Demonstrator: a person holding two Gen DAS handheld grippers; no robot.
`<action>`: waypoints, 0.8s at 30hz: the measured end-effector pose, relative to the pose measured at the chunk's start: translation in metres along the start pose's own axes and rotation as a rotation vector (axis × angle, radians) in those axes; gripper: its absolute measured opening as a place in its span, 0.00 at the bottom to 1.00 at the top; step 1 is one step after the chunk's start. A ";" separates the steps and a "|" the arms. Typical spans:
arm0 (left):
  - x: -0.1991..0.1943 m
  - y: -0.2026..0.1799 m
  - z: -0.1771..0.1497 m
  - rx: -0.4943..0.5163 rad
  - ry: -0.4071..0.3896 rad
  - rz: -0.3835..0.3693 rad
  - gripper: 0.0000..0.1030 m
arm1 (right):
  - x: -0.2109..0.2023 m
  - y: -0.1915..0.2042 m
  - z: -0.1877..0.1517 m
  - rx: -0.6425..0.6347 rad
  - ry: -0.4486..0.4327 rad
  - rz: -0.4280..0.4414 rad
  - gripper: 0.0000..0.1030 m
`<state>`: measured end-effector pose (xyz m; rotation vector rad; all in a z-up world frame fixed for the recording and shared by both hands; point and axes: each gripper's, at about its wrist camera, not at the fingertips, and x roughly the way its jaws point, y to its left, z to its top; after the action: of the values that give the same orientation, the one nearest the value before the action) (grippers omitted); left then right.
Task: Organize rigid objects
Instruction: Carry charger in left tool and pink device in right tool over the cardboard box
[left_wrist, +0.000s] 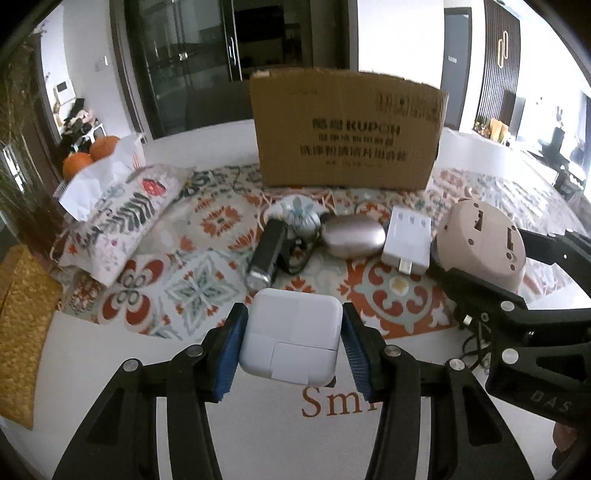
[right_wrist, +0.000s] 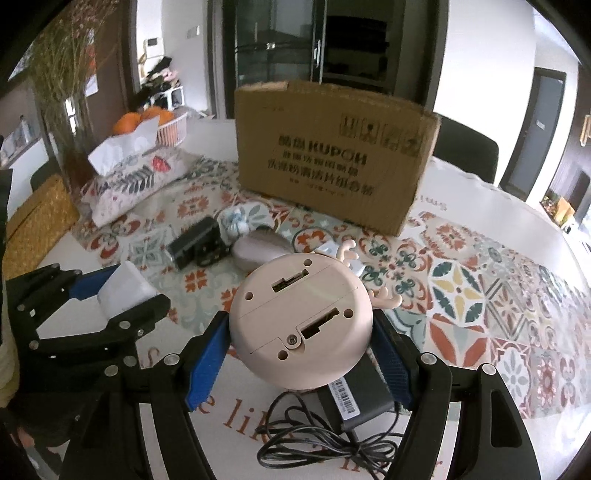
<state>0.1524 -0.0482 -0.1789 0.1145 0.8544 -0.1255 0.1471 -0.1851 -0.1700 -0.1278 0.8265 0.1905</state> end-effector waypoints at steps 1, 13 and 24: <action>-0.004 0.001 0.004 0.001 -0.009 0.001 0.49 | -0.003 0.000 0.002 0.004 -0.007 -0.006 0.73; -0.057 0.012 0.048 -0.013 -0.127 0.001 0.49 | -0.052 -0.007 0.036 0.110 -0.113 -0.079 0.73; -0.095 0.023 0.087 -0.009 -0.226 -0.013 0.49 | -0.090 -0.012 0.069 0.184 -0.204 -0.129 0.73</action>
<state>0.1593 -0.0325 -0.0493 0.0841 0.6303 -0.1437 0.1397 -0.1943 -0.0567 0.0113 0.6271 0.0051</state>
